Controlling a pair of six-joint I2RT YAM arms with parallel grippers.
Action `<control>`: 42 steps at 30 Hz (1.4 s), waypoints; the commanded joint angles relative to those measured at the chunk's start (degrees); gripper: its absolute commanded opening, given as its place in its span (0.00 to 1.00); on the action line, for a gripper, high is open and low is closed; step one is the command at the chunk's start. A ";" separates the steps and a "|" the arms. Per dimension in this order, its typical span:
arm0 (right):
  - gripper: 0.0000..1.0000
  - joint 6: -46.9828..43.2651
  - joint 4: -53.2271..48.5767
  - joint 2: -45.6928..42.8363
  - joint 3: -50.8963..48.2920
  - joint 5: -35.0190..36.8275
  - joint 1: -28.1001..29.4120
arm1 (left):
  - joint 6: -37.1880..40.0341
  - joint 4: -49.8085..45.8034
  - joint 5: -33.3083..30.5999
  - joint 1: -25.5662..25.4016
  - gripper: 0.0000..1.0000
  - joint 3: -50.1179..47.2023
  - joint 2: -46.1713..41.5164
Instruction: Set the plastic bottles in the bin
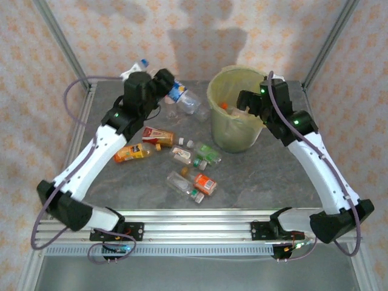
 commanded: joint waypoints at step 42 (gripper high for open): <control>0.99 4.55 3.15 -9.24 -5.12 4.68 0.29 | 54.84 3.97 -4.51 -12.71 0.89 44.46 44.96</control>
